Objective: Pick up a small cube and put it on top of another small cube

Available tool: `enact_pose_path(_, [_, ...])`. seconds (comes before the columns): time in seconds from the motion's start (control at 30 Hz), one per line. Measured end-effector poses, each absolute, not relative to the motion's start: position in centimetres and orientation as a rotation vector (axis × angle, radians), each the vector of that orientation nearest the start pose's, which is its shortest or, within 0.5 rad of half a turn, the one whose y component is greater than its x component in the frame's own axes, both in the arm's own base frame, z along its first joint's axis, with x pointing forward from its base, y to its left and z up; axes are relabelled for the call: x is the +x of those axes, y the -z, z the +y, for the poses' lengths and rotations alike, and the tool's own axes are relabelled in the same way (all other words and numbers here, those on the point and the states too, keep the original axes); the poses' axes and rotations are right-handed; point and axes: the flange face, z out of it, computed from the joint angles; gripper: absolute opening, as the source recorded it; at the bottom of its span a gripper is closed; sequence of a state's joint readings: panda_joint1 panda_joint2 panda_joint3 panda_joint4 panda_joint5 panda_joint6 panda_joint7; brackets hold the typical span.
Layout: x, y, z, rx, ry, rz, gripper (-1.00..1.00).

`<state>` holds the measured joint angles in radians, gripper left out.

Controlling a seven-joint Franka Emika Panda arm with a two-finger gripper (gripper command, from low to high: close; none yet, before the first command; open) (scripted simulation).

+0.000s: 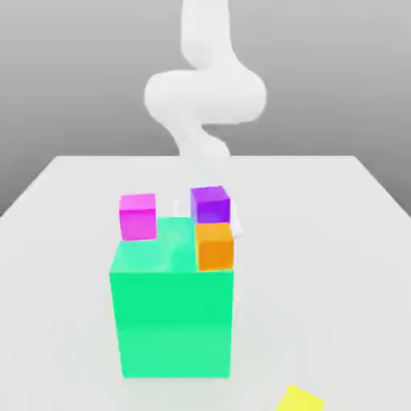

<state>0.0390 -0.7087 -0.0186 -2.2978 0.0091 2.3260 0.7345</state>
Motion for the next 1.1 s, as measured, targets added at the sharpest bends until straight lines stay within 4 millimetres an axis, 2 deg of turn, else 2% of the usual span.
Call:
enact_pose_path(0.13, [42.9,-62.8,1.9,-2.648,0.828,0.799,0.0])
enact_pose_path(0.27, [46.9,-57.0,3.5,-2.758,0.706,0.647,0.0])
enact_pose_path(0.4, [50.0,-50.6,5.5,-2.856,0.581,0.488,0.0])
enact_pose_path(0.53, [52.1,-43.8,7.4,-2.94,0.454,0.32,0.0])
enact_pose_path(0.67, [53.1,-36.8,9.9,-3.011,0.325,0.131,0.0])
enact_pose_path(0.77, [53.4,-31.4,10.8,-3.056,0.227,0.004,0.0])
enact_pose_path(0.97, [52.3,-20.7,12.4,-3.12,0.03,-0.27,0.0])
enact_pose_path(1.1, [52.1,-14.7,12.7,-3.126,0.002,-0.311,0.0])
